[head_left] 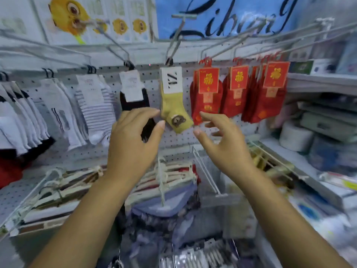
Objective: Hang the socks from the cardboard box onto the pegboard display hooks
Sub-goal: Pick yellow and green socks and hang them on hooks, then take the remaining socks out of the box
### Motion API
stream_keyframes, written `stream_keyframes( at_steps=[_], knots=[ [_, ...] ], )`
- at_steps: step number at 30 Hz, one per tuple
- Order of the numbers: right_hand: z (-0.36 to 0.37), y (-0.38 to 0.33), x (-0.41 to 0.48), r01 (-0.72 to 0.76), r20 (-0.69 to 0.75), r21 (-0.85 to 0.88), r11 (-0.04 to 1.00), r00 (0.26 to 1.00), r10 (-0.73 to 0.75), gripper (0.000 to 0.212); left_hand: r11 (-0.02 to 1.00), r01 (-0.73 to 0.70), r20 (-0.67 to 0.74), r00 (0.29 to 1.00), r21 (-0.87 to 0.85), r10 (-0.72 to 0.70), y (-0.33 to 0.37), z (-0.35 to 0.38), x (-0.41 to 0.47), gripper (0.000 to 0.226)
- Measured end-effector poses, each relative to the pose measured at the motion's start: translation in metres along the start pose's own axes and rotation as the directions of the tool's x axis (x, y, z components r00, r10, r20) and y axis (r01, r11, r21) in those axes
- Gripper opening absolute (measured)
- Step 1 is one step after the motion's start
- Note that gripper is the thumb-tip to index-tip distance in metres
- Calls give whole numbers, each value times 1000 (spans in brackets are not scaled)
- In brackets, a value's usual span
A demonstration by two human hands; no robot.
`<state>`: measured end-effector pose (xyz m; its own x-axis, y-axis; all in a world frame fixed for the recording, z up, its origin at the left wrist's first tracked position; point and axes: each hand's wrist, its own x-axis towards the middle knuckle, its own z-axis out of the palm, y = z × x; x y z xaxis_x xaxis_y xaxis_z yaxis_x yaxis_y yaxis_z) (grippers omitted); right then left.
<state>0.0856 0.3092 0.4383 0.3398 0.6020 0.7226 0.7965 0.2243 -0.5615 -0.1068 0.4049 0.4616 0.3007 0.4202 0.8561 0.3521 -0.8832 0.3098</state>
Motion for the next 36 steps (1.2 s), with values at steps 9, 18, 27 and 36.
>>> stream_keyframes(
  at_steps=[9, 18, 27, 36],
  knots=[
    [-16, -20, -194, -213, -33, -177, 961, 977, 211, 38, 976, 73, 260, 966, -204, -19, 11, -28, -149, 28],
    [-100, -23, -411, -696, -124, -311, 647, 704, 699, 40, 926, 295, 654, 753, -237, -73, 77, 12, -294, 38],
    [-190, 33, -571, -990, -315, -138, 31, 73, 946, 41, 971, 185, 937, 340, -151, 81, 148, 93, -387, 50],
    [-215, 176, -635, -952, -127, 95, -292, -302, 945, 35, 990, 144, 999, 49, -10, 3, 199, 209, -431, 54]
  ],
)
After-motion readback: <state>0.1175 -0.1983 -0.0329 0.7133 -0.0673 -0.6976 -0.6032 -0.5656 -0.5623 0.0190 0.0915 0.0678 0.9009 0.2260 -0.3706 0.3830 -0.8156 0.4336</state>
